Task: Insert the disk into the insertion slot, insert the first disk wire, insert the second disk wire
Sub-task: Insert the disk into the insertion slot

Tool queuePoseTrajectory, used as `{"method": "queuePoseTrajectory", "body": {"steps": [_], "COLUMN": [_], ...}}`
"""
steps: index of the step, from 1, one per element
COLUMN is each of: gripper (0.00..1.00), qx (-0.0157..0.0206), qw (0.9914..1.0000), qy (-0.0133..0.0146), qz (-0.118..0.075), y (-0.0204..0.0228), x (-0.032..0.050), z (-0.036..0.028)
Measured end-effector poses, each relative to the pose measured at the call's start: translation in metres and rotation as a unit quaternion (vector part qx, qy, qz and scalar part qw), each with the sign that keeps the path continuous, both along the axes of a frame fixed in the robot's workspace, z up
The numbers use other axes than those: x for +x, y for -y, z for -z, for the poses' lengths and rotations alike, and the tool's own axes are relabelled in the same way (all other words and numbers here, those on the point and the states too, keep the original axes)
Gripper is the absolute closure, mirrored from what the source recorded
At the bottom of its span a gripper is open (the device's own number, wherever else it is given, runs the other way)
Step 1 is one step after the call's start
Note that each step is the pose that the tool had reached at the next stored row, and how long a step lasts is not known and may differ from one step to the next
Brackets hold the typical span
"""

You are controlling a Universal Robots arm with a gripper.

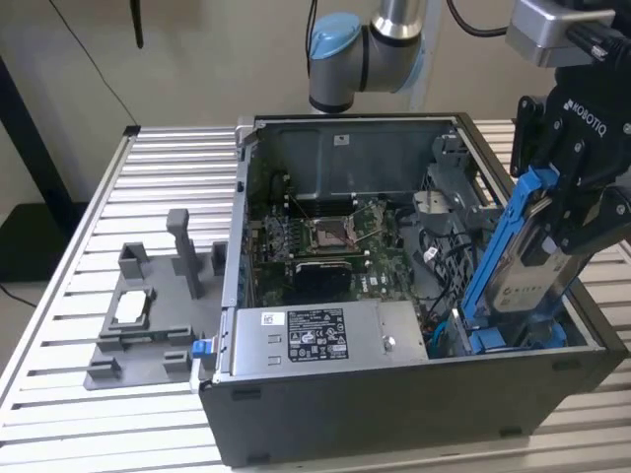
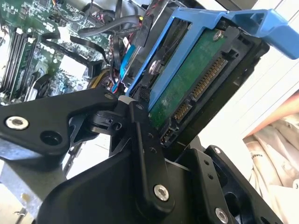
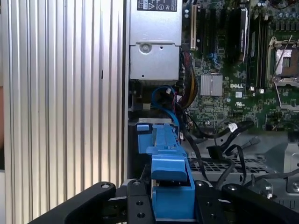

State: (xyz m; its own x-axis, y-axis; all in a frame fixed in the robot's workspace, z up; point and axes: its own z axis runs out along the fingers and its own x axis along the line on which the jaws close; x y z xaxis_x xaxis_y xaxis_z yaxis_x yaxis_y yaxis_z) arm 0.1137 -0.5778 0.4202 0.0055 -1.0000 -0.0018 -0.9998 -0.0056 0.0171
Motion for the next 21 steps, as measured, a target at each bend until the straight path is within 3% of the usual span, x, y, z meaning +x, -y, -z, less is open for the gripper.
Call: {"method": "queuePoseTrajectory", "body": {"steps": [8,17,21], "gripper": [0.67,0.67,0.67], "qx": [0.0033,0.0035,0.0033], "qw": [0.99999,0.99999,0.99999], "qy": [0.0,0.0,0.0], "qz": [0.001,0.002,0.003], "y": [0.0,-0.0007,-0.0018], "x": [0.0003,0.0018,0.0018], "z": [0.0067,0.0141,0.0205]}}
